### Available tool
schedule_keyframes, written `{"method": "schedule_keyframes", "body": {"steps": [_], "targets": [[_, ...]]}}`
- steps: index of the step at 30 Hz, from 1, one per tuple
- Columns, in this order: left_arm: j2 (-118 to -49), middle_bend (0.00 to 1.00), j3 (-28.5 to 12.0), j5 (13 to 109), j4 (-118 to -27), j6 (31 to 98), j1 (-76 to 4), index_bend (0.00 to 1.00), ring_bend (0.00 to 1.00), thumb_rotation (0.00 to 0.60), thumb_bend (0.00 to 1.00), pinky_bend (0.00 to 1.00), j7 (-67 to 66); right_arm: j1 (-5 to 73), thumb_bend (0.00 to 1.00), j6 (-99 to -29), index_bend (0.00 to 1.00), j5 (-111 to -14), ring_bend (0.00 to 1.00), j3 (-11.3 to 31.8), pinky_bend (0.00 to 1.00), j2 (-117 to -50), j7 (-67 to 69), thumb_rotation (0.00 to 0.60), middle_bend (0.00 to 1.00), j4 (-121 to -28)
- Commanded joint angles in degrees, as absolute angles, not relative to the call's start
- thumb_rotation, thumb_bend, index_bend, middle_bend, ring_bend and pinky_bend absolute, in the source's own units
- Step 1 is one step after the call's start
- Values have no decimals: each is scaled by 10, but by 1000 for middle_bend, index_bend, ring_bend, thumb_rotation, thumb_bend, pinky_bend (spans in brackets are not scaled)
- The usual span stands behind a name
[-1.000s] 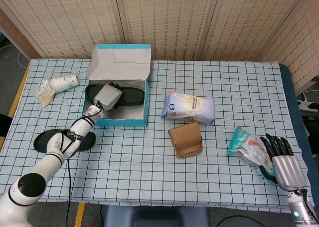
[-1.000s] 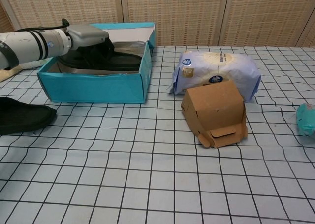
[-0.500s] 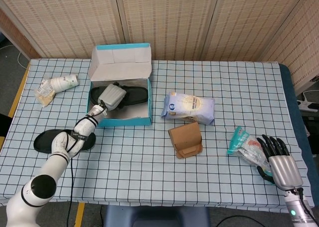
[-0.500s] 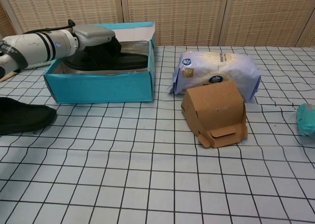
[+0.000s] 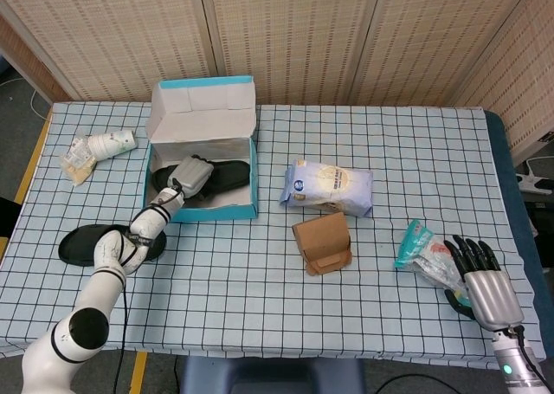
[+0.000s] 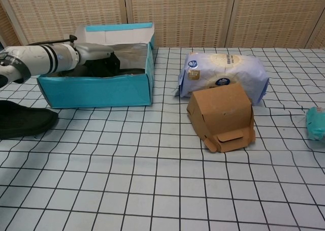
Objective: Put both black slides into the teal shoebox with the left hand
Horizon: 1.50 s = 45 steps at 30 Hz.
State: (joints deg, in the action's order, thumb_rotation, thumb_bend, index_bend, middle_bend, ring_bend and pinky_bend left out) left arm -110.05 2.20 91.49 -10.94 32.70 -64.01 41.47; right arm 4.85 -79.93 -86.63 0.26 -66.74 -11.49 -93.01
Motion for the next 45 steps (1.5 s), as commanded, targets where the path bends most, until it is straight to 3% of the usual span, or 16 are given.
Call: {"method": "schedule_keyframes", "body": {"steps": [1,6,12,19,22,25,28,31,34,38,45], "targets": [[-1105,244,22,914,-101,324,-640,317,158,600,524,319,413,49,242,-799,0,-868,0,2,0,-668,-116,574,0,-931],[-1108,12,18,907,-97,324,-639,13,5,600,463,130,406,47,241,-803,0,-872,0,0,0,-666,-114,575,0,-933],[-1099,0,-9,883,-101,381,-635,0,0,600,395,24,420,46,241,-806,0,-876,0,-3,0,-663,-110,574,0,-935],[-1061,0,-7,884,-146,397,-627,0,0,600,393,5,449,45,241,-810,0,-881,0,-4,0,-661,-106,575,0,-938],[-1026,0,-10,887,-189,460,-615,0,0,600,396,3,475,44,242,-811,0,-886,0,-6,0,-659,-102,574,0,-938],[-962,0,-10,899,-276,556,-591,0,0,600,392,10,488,44,242,-815,0,-893,0,-8,0,-657,-98,575,0,-939],[-863,0,-7,906,-431,628,-554,0,0,600,369,70,444,44,242,-816,0,-901,0,-12,0,-654,-91,575,0,-940],[-741,0,6,893,-643,641,-512,0,0,600,353,91,384,44,242,-816,0,-910,0,-17,0,-650,-84,574,0,-941],[-652,0,28,865,-800,629,-472,0,0,600,360,72,326,44,242,-816,0,-920,0,-21,0,-647,-79,575,0,-943],[-617,0,54,825,-873,624,-419,0,0,600,352,48,252,44,242,-818,0,-934,0,-29,0,-645,-71,574,0,-946],[-633,0,70,767,-864,597,-369,0,0,600,348,43,151,41,241,-828,0,-956,0,-38,0,-639,-61,575,0,-950]]}}
